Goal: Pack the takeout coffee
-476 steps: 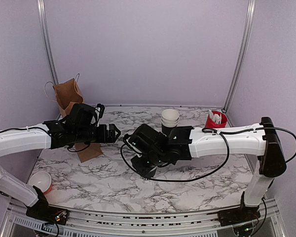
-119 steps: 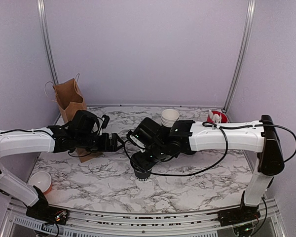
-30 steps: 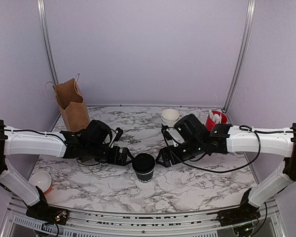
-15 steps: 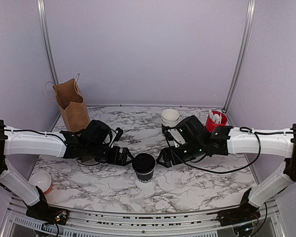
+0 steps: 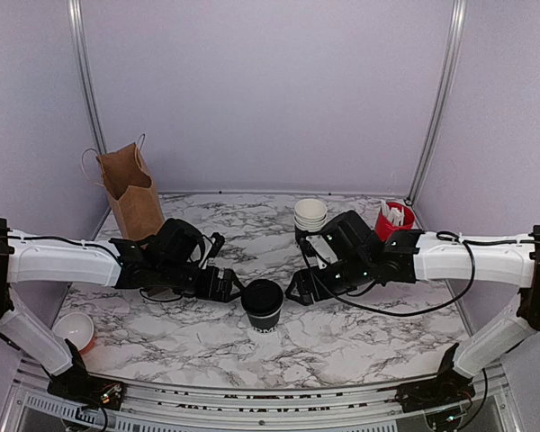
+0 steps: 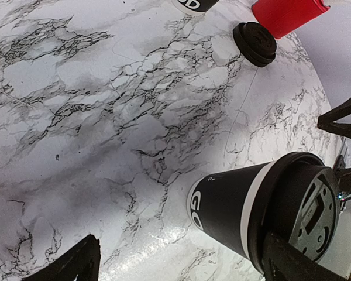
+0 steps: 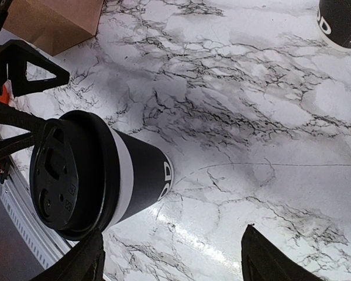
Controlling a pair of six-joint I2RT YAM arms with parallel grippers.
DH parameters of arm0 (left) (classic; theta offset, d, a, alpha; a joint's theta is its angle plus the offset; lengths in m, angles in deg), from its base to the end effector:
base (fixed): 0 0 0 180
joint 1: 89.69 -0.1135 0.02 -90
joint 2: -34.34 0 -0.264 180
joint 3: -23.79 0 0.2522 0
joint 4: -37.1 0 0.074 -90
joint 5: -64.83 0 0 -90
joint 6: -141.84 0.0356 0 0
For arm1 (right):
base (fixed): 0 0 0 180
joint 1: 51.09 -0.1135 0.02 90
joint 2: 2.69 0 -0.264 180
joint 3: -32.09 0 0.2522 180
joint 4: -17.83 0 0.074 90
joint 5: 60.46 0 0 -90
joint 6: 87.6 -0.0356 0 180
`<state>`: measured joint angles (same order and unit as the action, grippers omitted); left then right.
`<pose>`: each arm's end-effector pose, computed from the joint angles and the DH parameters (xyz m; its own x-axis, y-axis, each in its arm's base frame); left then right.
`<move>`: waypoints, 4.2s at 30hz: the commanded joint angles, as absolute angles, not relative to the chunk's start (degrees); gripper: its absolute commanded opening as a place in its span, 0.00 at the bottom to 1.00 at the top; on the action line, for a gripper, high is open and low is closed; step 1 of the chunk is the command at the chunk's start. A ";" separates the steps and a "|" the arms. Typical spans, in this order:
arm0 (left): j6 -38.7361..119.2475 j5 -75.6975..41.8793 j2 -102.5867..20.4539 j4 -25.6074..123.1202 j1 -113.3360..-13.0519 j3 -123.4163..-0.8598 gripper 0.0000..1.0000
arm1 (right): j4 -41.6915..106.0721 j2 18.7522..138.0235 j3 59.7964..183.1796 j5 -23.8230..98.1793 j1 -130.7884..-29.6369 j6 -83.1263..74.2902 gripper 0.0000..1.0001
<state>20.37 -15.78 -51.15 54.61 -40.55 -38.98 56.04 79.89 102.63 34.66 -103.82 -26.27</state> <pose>0.2018 -0.2422 0.2088 -0.7925 0.1288 -0.5962 0.4853 0.7252 -0.4884 0.1807 0.2427 0.2385 -0.8054 -0.2692 -0.5281 -0.5024 0.7829 0.3670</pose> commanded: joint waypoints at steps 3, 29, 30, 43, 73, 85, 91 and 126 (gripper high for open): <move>21.23 -16.15 -51.97 56.10 -40.22 -40.66 0.98 | 56.83 81.02 105.93 34.96 -104.28 -25.43 0.77; 21.50 -15.82 -52.48 56.06 -40.12 -41.20 0.98 | 61.52 86.71 106.65 30.16 -106.82 -26.33 0.75; 21.46 -15.81 -52.57 56.07 -40.12 -41.21 0.98 | 62.20 87.33 106.78 29.38 -107.12 -26.14 0.75; 20.83 -16.37 -52.68 55.80 -40.12 -40.07 0.98 | 64.74 90.94 106.51 26.18 -108.91 -27.09 0.74; 21.43 -17.24 -52.18 57.28 -40.12 -41.80 0.98 | 60.77 86.08 114.68 22.81 -106.99 -26.55 0.74; 21.46 -17.08 -52.57 57.45 -40.12 -42.26 0.98 | 59.40 87.19 110.41 26.31 -106.55 -27.18 0.73; 21.54 -16.91 -52.50 57.48 -40.12 -42.11 0.98 | 60.03 87.67 111.12 26.69 -106.54 -26.71 0.73; 22.00 -15.41 -54.27 58.59 -39.95 -37.70 0.98 | 63.03 92.50 107.48 30.78 -108.16 -29.00 0.74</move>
